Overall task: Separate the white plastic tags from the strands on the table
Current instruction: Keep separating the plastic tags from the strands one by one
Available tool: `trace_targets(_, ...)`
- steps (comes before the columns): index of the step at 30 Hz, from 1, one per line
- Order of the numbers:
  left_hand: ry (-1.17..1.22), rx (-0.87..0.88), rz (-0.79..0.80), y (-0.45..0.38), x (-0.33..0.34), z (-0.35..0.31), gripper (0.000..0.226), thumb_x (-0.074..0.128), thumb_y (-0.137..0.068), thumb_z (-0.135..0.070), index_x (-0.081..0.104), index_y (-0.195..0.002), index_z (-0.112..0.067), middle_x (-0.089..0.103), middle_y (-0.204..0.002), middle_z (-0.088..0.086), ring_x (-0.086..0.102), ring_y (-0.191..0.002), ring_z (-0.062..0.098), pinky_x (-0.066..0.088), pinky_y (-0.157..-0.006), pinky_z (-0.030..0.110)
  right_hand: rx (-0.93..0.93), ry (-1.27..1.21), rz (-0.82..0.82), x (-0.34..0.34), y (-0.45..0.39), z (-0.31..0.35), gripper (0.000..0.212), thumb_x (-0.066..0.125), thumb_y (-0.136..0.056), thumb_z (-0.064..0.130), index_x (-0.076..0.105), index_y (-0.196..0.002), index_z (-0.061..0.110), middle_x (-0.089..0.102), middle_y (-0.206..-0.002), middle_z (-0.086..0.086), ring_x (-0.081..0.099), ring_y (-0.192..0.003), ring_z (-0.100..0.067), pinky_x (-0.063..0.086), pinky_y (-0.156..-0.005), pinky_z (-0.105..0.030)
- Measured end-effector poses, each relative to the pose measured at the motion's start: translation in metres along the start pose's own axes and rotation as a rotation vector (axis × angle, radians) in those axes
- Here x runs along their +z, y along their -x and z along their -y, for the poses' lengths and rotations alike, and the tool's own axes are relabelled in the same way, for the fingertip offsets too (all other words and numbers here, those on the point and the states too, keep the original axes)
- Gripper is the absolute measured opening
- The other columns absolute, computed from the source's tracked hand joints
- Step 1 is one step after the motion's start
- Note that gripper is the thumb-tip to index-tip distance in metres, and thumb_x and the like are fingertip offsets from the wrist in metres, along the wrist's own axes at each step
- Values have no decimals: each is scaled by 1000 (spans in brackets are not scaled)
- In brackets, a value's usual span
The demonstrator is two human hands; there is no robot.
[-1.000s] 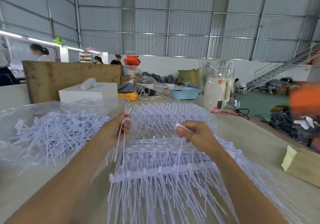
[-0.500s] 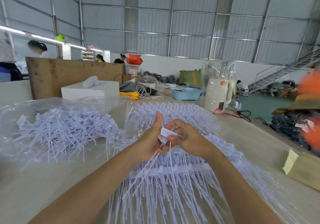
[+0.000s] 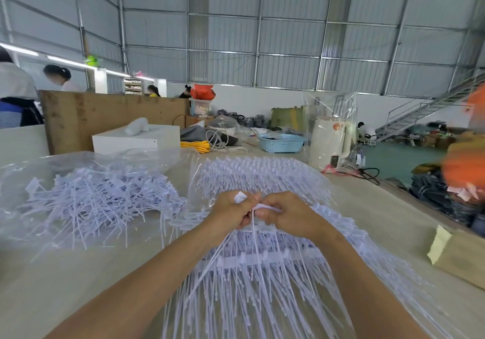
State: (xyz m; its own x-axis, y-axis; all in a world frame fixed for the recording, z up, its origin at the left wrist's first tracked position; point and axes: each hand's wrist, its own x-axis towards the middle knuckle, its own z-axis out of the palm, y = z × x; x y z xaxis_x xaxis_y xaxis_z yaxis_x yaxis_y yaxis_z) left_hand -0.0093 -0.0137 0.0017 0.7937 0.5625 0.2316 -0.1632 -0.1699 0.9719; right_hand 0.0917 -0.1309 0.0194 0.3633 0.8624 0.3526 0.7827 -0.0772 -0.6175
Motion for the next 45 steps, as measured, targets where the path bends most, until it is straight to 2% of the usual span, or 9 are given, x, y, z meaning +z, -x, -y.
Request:
trace_targets(10,160,-440,209,-4,-9,-13,18,56,-93,-13,54,-77,-6,45,-44,0,28,-32,4,24,-31,12,-85,314,-106,3,0,0,4,71,-81,21,71,-77,19,53,-60,16,50,-65,-9,35,-60,-25)
trace_targets(18,238,-504,760,-6,-73,-44,16,72,-79,-23,67,-68,-13,43,-47,-7,33,-33,-3,31,-31,8,-92,-111,-8,-6,5,3,28,69,-80,1,63,-61,20,56,-61,6,49,-59,-5,39,-64,-21)
trace_targets(25,881,-295,242,-20,-162,-53,43,86,-58,-9,51,-82,-9,47,-54,1,47,-34,6,41,-31,13,-79,13,-16,5,2,-13,21,66,-85,7,62,-64,8,57,-70,-19,48,-63,-20,37,-63,-25)
trace_targets(29,60,-389,77,-29,-187,-39,11,54,-93,-16,51,-85,-8,57,-56,4,50,-38,6,43,-36,14,-66,6,-4,6,1,-18,25,66,-86,11,59,-64,2,50,-64,-14,44,-60,-18,35,-63,-28)
trace_targets(33,-551,-535,55,-47,-193,-20,14,56,-87,11,51,-86,-2,54,-53,10,50,-42,15,40,-42,20,-47,-4,-14,5,2,-19,52,67,-85,10,42,-45,32,37,-53,0,35,-54,-13,31,-60,-29)
trace_targets(37,-1168,-408,13,-75,-192,-23,29,46,-88,7,50,-117,4,60,-96,22,61,-72,24,44,-55,27,-20,-26,-22,4,0,-20,27,67,-85,13,58,-63,-1,43,-61,-14,39,-58,-16,34,-62,-28)
trace_targets(39,-1374,-253,-50,-84,-193,-21,49,41,-94,2,29,-142,0,48,-133,21,55,-113,29,48,-85,31,-25,-34,-28,5,0,-21,29,68,-85,14,57,-69,-7,42,-62,-12,39,-58,-16,34,-61,-26)
trace_targets(42,-1634,-117,-158,-85,-196,-10,66,44,-95,-4,6,-148,-1,38,-142,20,44,-127,31,41,-101,36,-30,-26,-31,6,0,-21,29,68,-84,14,55,-66,-5,41,-60,-7,37,-58,-15,33,-60,-26)
trace_targets(45,-1685,-351,-82,-72,-196,4,84,54,-94,-35,-4,-151,-17,-4,-157,18,17,-141,39,25,-111,52,-52,25,-34,7,-1,-23,32,67,-85,14,52,-63,-3,39,-59,-6,34,-56,-13,32,-60,-26)
